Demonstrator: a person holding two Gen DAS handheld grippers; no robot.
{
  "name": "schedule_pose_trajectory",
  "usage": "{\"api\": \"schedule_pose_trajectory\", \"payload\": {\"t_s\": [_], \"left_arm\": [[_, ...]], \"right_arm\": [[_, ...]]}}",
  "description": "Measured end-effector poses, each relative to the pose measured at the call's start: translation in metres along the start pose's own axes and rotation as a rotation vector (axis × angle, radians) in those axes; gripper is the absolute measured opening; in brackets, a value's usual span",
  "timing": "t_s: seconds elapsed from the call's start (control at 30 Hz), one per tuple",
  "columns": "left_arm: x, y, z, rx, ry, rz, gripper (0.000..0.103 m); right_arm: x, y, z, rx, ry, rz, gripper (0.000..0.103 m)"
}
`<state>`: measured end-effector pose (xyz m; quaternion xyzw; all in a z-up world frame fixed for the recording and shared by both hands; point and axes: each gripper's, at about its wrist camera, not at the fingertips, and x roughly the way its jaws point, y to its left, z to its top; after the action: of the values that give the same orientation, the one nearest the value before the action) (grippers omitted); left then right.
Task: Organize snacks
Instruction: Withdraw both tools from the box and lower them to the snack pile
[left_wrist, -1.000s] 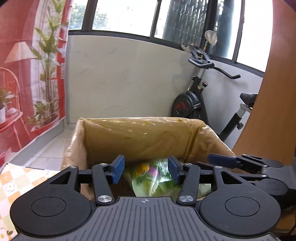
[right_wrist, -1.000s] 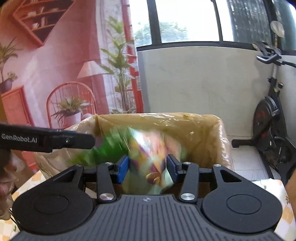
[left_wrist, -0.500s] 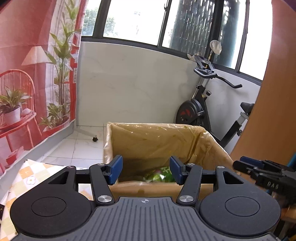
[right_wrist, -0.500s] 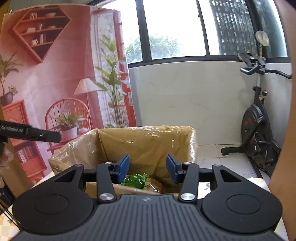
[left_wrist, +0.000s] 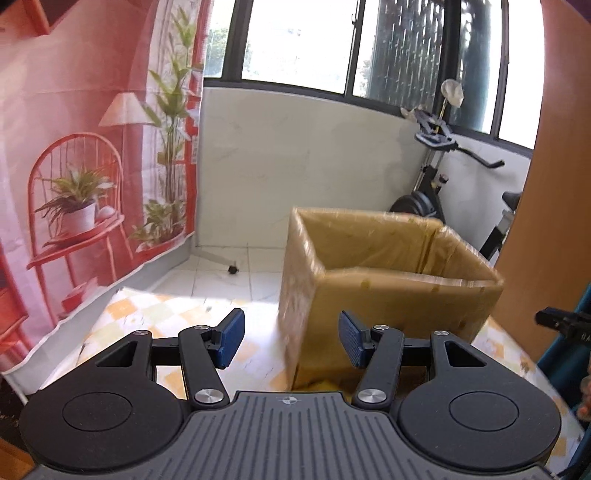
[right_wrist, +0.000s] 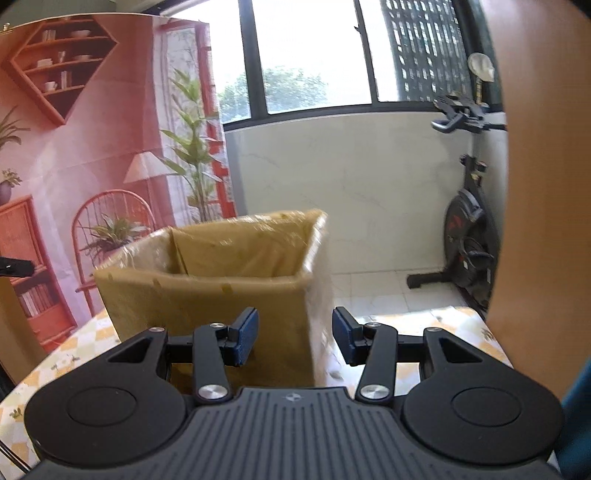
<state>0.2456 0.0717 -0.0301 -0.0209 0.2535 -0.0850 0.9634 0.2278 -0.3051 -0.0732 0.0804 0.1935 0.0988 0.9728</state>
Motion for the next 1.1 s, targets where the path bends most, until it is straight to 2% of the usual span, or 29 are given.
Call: {"api": "schedule_pose_trajectory", "payload": {"t_s": [0.1, 0.37, 0.43, 0.6, 0.63, 0.67, 0.83, 1.1], "left_arm": [[-0.004, 0.003, -0.018, -0.023, 0.028, -0.013, 0.059], [0.002, -0.012, -0.068, -0.12, 0.125, -0.075, 0.071], [0.007, -0.016, -0.079, -0.135, 0.156, -0.092, 0.072], [0.021, -0.026, -0.1, -0.143, 0.24, -0.114, 0.074], [0.023, -0.027, -0.103, -0.145, 0.254, -0.126, 0.074], [0.023, -0.026, -0.105, -0.152, 0.262, -0.136, 0.075], [0.023, -0.027, -0.114, -0.174, 0.286, -0.137, 0.076], [0.025, -0.032, -0.124, -0.197, 0.316, -0.128, 0.08]], "right_arm": [[-0.011, -0.007, -0.015, 0.011, 0.014, -0.026, 0.048], [-0.025, -0.009, -0.051, 0.024, 0.079, -0.069, 0.048], [-0.023, -0.004, -0.056, 0.017, 0.096, -0.066, 0.052], [-0.016, 0.013, -0.072, -0.003, 0.137, -0.013, 0.062], [-0.013, 0.016, -0.076, -0.001, 0.149, 0.001, 0.067], [-0.009, 0.019, -0.079, 0.003, 0.163, 0.015, 0.072], [0.013, 0.042, -0.09, -0.039, 0.227, 0.09, 0.083], [0.051, 0.073, -0.1, -0.16, 0.307, 0.148, 0.09]]}}
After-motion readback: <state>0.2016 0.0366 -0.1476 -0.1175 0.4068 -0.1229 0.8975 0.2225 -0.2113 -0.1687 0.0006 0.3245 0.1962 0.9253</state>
